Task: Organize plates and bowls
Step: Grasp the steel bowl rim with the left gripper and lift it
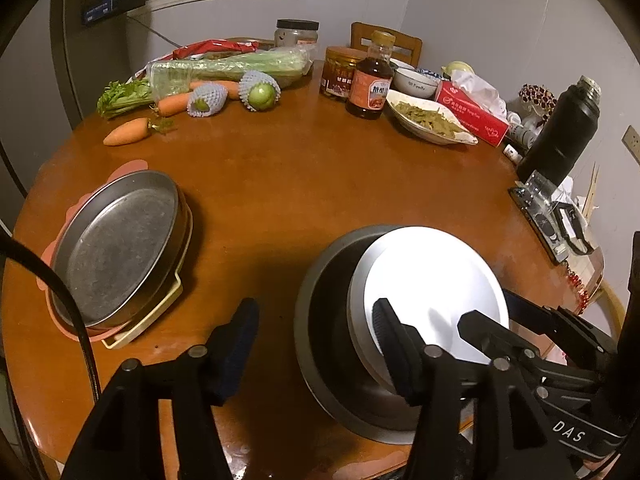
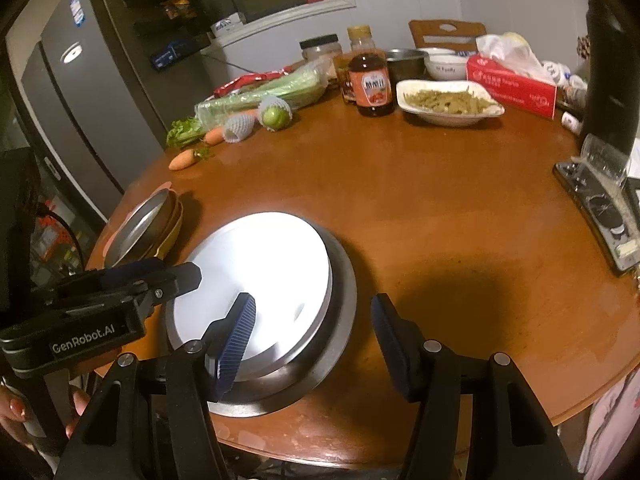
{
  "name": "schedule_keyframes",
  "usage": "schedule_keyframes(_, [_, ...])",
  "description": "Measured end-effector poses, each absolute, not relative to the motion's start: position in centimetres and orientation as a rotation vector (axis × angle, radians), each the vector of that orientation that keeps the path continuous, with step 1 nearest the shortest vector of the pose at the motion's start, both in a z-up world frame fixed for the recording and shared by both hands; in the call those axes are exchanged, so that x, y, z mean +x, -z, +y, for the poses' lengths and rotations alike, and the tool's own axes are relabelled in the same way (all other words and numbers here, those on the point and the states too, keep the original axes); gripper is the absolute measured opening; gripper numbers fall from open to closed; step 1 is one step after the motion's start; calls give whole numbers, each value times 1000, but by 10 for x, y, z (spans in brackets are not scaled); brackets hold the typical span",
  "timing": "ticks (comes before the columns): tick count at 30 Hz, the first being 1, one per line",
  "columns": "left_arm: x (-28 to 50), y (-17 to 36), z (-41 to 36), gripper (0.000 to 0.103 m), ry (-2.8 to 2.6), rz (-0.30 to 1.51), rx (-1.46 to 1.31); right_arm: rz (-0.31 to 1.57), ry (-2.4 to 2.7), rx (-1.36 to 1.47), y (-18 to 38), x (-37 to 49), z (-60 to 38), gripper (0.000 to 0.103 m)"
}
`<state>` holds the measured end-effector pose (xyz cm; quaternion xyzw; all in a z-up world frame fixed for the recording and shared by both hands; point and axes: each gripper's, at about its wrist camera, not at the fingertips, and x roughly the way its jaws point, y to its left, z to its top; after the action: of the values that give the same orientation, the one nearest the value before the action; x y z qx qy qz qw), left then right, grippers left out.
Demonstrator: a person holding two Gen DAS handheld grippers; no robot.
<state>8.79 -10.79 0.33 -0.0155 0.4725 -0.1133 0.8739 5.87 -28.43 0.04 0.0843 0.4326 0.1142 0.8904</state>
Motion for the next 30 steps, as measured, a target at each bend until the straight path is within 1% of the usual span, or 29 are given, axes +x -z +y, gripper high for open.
schedule_keyframes(6, [91, 5, -109, 64, 245, 999, -35, 930, -271, 199, 10, 64, -281, 62])
schedule_keyframes(15, [95, 14, -110, 64, 280, 1023, -69, 939, -321, 231, 17, 67, -278, 62])
schedule_keyframes(17, [95, 17, -110, 60, 295, 1035, -85, 936, -328, 236, 18, 67, -279, 62])
schedule_keyframes(18, [94, 18, -112, 52, 306, 1040, -88, 933, -330, 240, 18, 67, -279, 62])
schedule_keyframes(19, [94, 19, -114, 49, 314, 1045, -87, 926, -333, 238, 17, 67, -279, 61])
schedule_keyframes(21, [93, 19, -117, 49, 300, 1042, -67, 912, -336, 230, 16, 66, -278, 58])
schedule_keyframes(30, [90, 10, -110, 48, 285, 1011, -70, 890, -341, 215, 11, 64, -275, 57])
